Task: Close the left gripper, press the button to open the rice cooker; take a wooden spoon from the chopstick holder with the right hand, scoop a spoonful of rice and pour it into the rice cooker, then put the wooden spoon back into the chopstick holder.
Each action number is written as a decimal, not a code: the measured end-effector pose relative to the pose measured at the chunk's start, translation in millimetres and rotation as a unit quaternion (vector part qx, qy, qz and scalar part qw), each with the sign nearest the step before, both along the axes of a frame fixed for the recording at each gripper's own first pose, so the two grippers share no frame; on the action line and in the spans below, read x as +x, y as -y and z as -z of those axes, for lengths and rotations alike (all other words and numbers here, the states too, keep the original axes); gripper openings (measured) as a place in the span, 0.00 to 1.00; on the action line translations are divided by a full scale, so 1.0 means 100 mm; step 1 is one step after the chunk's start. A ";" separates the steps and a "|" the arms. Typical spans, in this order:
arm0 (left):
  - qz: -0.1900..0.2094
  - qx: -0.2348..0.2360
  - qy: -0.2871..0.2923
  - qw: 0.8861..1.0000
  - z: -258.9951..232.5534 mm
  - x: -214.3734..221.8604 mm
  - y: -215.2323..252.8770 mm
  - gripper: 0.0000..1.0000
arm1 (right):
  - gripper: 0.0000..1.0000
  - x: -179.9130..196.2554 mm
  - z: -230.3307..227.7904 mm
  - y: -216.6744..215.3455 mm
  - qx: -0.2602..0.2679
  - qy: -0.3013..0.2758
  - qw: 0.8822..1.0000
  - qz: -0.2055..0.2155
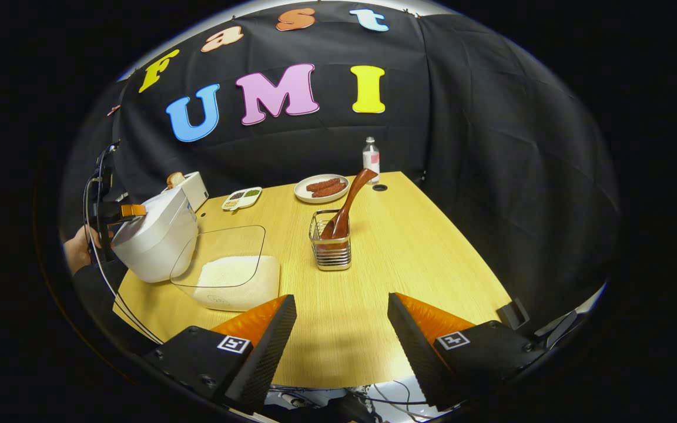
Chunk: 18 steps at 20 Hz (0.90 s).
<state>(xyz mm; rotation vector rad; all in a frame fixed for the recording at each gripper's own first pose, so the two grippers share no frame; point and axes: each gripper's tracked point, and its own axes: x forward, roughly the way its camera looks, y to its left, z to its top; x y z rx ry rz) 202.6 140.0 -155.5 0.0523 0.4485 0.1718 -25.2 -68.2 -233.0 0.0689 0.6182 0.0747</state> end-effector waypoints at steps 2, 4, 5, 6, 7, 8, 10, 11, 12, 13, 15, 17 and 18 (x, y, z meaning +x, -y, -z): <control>0.013 0.016 0.030 0.999 -0.23 -0.06 0.08 0.94 | 0.99 0.04 -0.08 -0.03 -0.006 0.012 1.000 -0.002; 0.026 0.031 0.068 0.997 -0.52 -0.17 0.19 0.94 | 0.99 0.12 -0.20 -0.06 -0.006 0.025 1.000 0.000; 0.034 0.035 0.086 0.995 -0.69 -0.24 0.29 0.94 | 0.99 0.17 -0.29 -0.10 -0.002 0.033 0.999 0.003; 0.042 0.037 0.104 0.993 -0.85 -0.32 0.38 0.94 | 0.99 0.24 -0.40 -0.13 0.001 0.047 0.999 0.005; 0.047 0.037 0.124 0.990 -1.05 -0.44 0.52 0.94 | 0.99 0.31 -0.53 -0.16 0.001 0.062 0.998 0.007; 0.053 0.032 0.143 0.988 -1.21 -0.55 0.62 0.94 | 0.99 0.37 -0.68 -0.19 0.001 0.078 0.997 0.007; 0.067 0.025 0.170 0.983 -1.46 -0.76 0.81 0.93 | 0.99 0.43 -0.99 -0.26 0.005 0.109 0.994 0.007; 0.074 0.027 0.181 0.980 -1.58 -0.88 0.90 0.93 | 0.99 0.45 -1.17 -0.27 0.007 0.127 0.992 0.008; 0.078 0.027 0.192 0.978 -1.68 -0.99 0.95 0.94 | 0.99 0.46 -1.31 -0.28 0.006 0.143 0.990 0.010; 0.084 0.024 0.203 0.975 -1.79 -1.10 1.03 0.93 | 0.99 0.45 -1.46 -0.29 0.002 0.159 0.987 0.012; 0.093 0.012 0.219 0.971 -1.92 -1.31 1.18 0.93 | 0.99 0.37 -1.71 -0.29 -0.008 0.186 0.982 0.018; 0.104 -0.016 0.230 0.968 -1.98 -1.50 1.34 0.94 | 0.99 0.26 -1.88 -0.31 -0.007 0.204 0.979 0.026; 0.110 -0.031 0.234 0.965 -1.99 -1.58 1.41 0.93 | 0.99 0.18 -1.95 -0.33 -0.005 0.212 0.977 0.030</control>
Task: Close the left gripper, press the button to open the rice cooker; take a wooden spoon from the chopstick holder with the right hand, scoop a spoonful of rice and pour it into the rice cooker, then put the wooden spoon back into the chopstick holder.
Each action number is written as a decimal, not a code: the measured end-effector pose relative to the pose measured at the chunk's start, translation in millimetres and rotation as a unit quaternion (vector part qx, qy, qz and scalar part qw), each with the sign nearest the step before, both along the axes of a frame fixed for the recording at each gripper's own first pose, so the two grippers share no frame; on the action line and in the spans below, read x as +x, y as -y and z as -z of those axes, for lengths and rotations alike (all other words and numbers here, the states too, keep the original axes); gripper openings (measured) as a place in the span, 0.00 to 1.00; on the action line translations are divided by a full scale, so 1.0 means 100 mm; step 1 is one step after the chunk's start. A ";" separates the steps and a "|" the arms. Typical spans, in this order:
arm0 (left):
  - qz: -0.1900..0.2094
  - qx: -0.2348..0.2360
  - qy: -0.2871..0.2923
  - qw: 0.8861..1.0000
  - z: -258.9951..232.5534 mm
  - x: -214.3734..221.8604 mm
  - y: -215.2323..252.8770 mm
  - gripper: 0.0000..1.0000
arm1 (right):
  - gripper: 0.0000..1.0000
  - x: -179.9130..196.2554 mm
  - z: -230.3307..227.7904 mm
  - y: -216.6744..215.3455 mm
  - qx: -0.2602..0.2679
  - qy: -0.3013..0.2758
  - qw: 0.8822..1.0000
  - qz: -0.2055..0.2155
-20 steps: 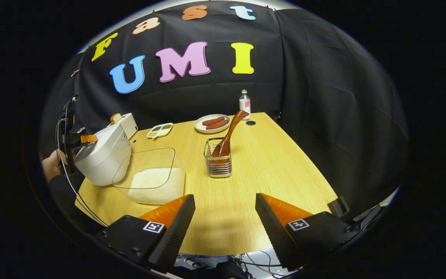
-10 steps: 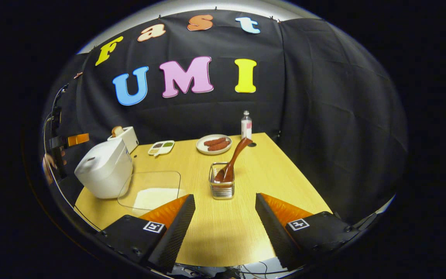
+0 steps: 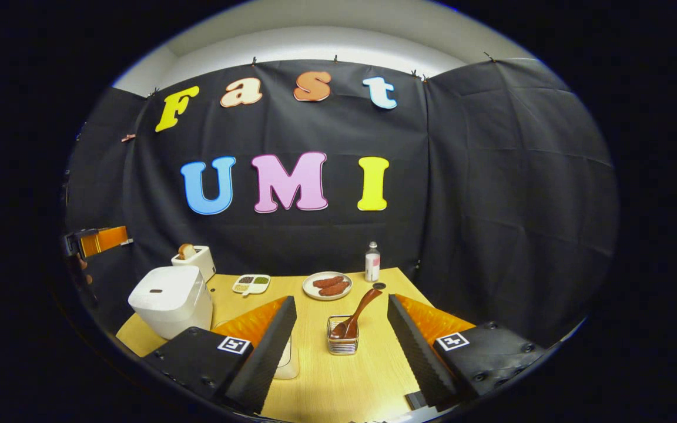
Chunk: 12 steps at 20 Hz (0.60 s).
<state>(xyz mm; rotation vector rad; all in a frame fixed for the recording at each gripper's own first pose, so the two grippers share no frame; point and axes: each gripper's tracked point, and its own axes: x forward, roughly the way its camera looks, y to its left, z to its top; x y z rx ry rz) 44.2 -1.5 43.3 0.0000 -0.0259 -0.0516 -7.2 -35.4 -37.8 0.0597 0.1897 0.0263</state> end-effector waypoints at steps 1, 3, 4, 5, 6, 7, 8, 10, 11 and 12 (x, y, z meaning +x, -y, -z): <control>0.008 -0.011 0.002 1.000 0.00 -0.09 0.06 0.94 | 0.99 -0.07 -0.04 -0.01 -0.001 0.006 1.000 0.003; 0.012 -0.017 0.012 1.000 0.04 -0.22 0.05 0.93 | 0.98 -0.19 -0.05 -0.02 -0.011 0.012 1.000 0.004; 0.009 -0.017 0.017 1.000 0.05 -0.29 0.03 0.93 | 0.98 -0.24 -0.05 -0.02 -0.016 0.015 1.000 0.002; 0.009 -0.020 0.018 1.000 0.07 -0.34 0.04 0.94 | 0.98 -0.27 -0.04 -0.06 -0.016 0.014 1.000 -0.002; 0.011 -0.023 0.018 1.000 0.10 -0.39 0.07 0.94 | 0.98 -0.28 -0.02 -0.11 -0.012 0.012 1.000 -0.008; 0.010 -0.025 0.018 0.999 0.14 -0.43 0.08 0.94 | 0.99 -0.28 0.01 -0.15 -0.008 0.008 1.000 -0.013; 0.008 -0.025 0.016 1.000 0.17 -0.46 0.05 0.94 | 0.99 -0.26 0.04 -0.17 -0.007 0.005 1.000 -0.017; -0.001 -0.025 0.010 1.000 0.25 -0.50 -0.02 0.95 | 0.98 -0.21 0.03 -0.21 -0.003 0.004 1.000 -0.021; -0.003 -0.026 0.009 1.000 0.27 -0.51 -0.03 0.95 | 0.98 -0.17 0.01 -0.25 0.002 0.007 1.000 -0.025; -0.005 -0.026 0.010 1.000 0.28 -0.52 -0.04 0.94 | 0.98 -0.14 -0.01 -0.28 0.003 0.010 1.000 -0.027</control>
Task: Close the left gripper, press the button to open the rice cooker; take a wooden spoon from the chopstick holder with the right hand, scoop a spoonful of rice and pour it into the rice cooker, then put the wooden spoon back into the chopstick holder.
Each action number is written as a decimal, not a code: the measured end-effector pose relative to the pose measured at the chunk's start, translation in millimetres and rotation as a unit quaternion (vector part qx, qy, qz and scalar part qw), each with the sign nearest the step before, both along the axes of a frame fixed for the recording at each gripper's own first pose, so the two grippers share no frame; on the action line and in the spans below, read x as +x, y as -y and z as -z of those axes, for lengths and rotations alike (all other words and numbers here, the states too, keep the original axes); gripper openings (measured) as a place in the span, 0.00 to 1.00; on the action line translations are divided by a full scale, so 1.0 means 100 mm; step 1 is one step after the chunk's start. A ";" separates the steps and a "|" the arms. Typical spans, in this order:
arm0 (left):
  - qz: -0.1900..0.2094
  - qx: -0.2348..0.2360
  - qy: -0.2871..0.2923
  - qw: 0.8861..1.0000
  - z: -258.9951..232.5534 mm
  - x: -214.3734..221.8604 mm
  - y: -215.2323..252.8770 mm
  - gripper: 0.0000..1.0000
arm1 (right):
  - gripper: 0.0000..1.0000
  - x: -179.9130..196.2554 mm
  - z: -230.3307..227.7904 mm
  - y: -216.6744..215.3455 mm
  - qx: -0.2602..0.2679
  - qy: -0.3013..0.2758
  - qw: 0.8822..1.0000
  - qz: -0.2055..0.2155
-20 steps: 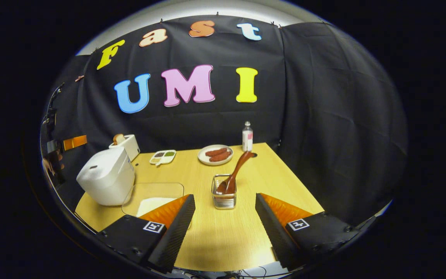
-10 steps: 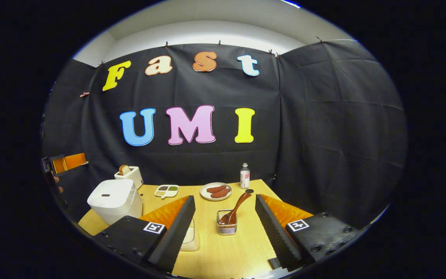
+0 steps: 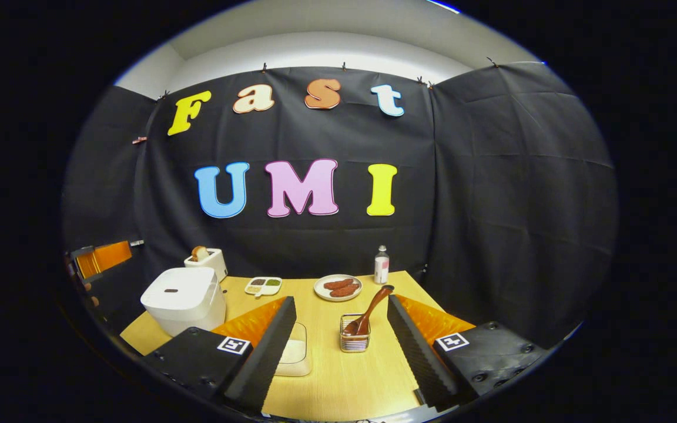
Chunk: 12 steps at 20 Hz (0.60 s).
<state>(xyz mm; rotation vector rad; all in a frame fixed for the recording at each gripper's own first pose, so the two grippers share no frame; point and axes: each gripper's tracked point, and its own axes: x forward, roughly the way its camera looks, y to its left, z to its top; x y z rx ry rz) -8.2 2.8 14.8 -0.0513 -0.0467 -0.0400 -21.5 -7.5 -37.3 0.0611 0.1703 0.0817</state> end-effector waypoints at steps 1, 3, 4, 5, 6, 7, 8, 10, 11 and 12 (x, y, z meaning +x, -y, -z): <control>-0.002 0.003 0.002 1.000 0.00 -0.02 -0.01 0.95 | 0.98 0.03 -0.02 -0.02 0.000 0.004 1.000 -0.003; -0.003 0.009 0.003 1.000 0.01 -0.02 -0.01 0.95 | 0.98 0.06 -0.03 -0.08 0.003 0.008 1.000 -0.010; -0.002 0.008 0.001 1.000 0.03 -0.01 0.02 0.94 | 0.98 0.07 -0.04 -0.10 0.005 0.010 1.000 -0.013; 0.001 0.004 -0.003 1.000 0.05 -0.02 0.05 0.95 | 0.98 0.09 -0.04 -0.10 0.006 0.010 1.000 -0.014; 0.004 0.001 -0.005 1.000 0.03 -0.02 0.09 0.94 | 0.98 0.10 -0.04 -0.10 0.006 0.010 1.000 -0.014; 0.005 0.000 -0.004 1.000 0.01 -0.03 0.12 0.95 | 0.98 0.11 -0.06 -0.09 0.006 0.010 1.000 -0.013; 0.007 0.002 -0.002 1.000 -0.03 -0.02 0.14 0.94 | 0.98 0.12 -0.07 -0.07 0.007 0.009 1.000 -0.012; 0.008 0.003 0.004 1.000 -0.07 -0.03 0.18 0.94 | 0.98 0.14 -0.09 -0.09 0.009 0.007 1.000 -0.014; 0.009 0.001 0.005 1.000 -0.08 -0.04 0.19 0.95 | 0.98 0.16 -0.10 -0.09 0.006 0.007 1.000 -0.016; 0.010 0.000 0.005 1.000 -0.07 -0.04 0.20 0.94 | 0.98 0.17 -0.10 -0.09 0.001 0.008 1.000 -0.017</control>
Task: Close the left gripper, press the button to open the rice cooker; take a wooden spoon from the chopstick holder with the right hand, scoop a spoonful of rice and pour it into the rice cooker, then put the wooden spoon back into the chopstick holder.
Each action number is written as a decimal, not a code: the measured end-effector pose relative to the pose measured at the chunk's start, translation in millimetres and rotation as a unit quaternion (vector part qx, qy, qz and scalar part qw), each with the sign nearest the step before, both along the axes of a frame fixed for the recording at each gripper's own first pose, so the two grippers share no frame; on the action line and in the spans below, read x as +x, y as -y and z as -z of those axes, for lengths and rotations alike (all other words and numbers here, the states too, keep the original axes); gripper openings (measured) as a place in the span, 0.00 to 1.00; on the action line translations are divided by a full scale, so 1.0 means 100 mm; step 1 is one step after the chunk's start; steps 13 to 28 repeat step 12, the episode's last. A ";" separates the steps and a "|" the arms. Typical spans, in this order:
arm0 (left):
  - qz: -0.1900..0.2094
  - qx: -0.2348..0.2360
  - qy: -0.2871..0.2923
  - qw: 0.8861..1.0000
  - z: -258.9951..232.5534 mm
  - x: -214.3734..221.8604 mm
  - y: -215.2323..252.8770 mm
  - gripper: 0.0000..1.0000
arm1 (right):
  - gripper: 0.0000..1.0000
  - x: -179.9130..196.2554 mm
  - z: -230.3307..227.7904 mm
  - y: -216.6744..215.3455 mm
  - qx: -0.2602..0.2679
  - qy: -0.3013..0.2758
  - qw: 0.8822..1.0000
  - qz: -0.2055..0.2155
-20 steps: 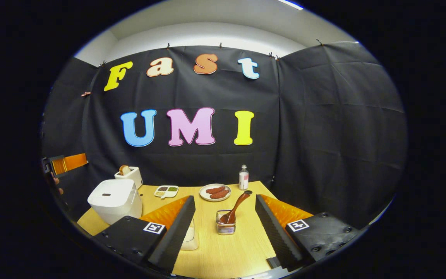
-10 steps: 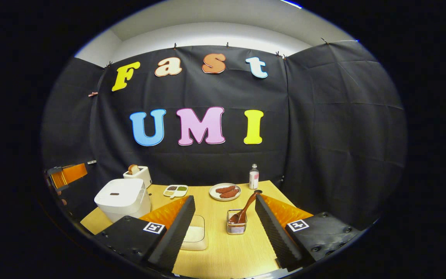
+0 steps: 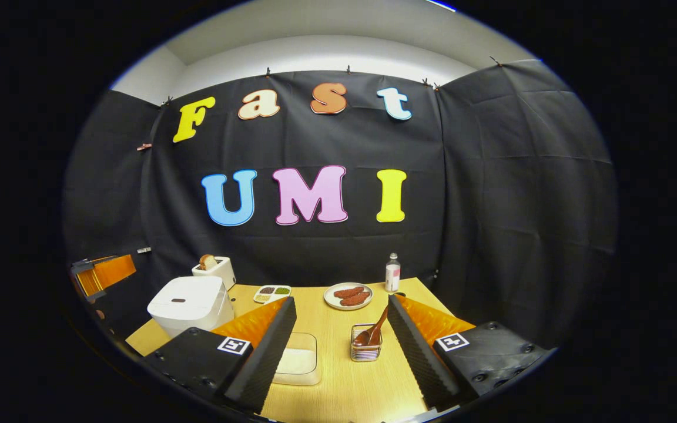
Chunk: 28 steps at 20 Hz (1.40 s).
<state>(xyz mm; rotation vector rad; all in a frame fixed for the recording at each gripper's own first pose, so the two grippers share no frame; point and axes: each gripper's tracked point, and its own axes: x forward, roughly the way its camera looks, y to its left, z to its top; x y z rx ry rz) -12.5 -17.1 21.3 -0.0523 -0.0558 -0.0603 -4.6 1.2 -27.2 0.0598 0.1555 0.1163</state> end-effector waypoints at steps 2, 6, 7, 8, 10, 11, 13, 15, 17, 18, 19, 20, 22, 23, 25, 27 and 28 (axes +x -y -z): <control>-0.002 -0.001 0.000 1.000 0.01 -0.02 0.00 0.94 | 0.98 0.01 0.01 -0.01 -0.006 -0.002 1.000 -0.002; -0.006 -0.004 0.001 1.000 0.01 -0.06 -0.02 0.95 | 0.98 0.02 0.01 -0.03 -0.002 -0.005 1.000 -0.003; -0.006 -0.005 0.000 1.000 0.01 -0.07 -0.02 0.95 | 0.98 0.01 0.01 -0.03 -0.005 -0.005 1.000 -0.004; -0.006 -0.005 -0.002 1.000 0.03 -0.08 -0.02 0.95 | 0.98 0.01 0.02 -0.03 -0.008 -0.006 1.000 -0.005; -0.008 -0.007 -0.003 1.000 0.04 -0.10 -0.03 0.95 | 0.98 0.00 0.04 -0.06 -0.010 -0.009 1.000 -0.008; -0.009 -0.007 -0.003 1.000 0.04 -0.11 -0.04 0.95 | 0.98 -0.01 0.04 -0.07 -0.009 -0.010 1.000 -0.008; -0.010 -0.007 -0.003 1.000 0.05 -0.11 -0.05 0.95 | 0.98 -0.01 0.05 -0.07 -0.009 -0.012 1.000 -0.008; -0.010 -0.007 -0.003 1.000 0.05 -0.11 -0.05 0.95 | 0.98 -0.01 0.05 -0.07 -0.009 -0.012 1.000 -0.008; -0.010 -0.007 -0.003 1.000 0.05 -0.11 -0.05 0.95 | 0.98 -0.01 0.05 -0.07 -0.009 -0.012 1.000 -0.008; -0.010 -0.007 -0.003 1.000 0.05 -0.11 -0.05 0.95 | 0.98 -0.01 0.05 -0.07 -0.009 -0.012 1.000 -0.008; -0.010 -0.007 -0.003 1.000 0.05 -0.11 -0.05 0.95 | 0.98 -0.01 0.05 -0.07 -0.009 -0.012 1.000 -0.008; -0.010 -0.007 -0.003 1.000 0.05 -0.11 -0.05 0.95 | 0.98 -0.01 0.05 -0.07 -0.009 -0.012 1.000 -0.008; -0.010 -0.007 -0.003 1.000 0.05 -0.11 -0.05 0.95 | 0.98 -0.01 0.05 -0.07 -0.009 -0.012 1.000 -0.008; -0.010 -0.007 -0.003 1.000 0.05 -0.11 -0.05 0.95 | 0.98 -0.01 0.05 -0.07 -0.009 -0.012 1.000 -0.008; -0.010 -0.007 -0.003 1.000 0.05 -0.11 -0.05 0.95 | 0.98 -0.01 0.05 -0.07 -0.009 -0.012 1.000 -0.008; -0.010 -0.007 -0.003 1.000 0.05 -0.11 -0.05 0.95 | 0.98 -0.01 0.05 -0.07 -0.009 -0.012 1.000 -0.008; -0.010 -0.007 -0.003 1.000 0.05 -0.11 -0.05 0.95 | 0.98 -0.01 0.05 -0.07 -0.009 -0.012 1.000 -0.008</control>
